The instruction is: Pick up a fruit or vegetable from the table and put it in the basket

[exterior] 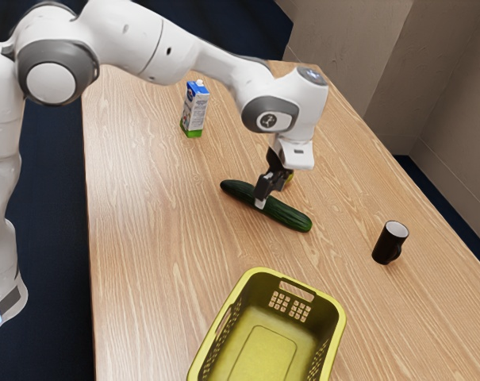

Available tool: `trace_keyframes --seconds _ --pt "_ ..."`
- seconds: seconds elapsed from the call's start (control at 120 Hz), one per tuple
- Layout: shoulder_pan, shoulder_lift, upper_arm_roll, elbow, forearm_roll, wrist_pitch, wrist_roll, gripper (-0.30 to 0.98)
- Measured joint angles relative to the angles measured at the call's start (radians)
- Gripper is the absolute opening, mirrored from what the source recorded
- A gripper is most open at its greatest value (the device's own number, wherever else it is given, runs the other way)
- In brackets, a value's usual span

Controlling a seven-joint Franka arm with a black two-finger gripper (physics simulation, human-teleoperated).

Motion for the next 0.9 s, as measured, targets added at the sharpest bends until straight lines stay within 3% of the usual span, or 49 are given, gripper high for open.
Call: trace_keyframes --seconds 0.7,0.9 --pt "0.001 0.024 0.0 -0.003 -0.001 0.028 0.073 0.68" --pt "0.001 0.026 0.0 -0.004 -0.001 0.028 0.076 0.58"
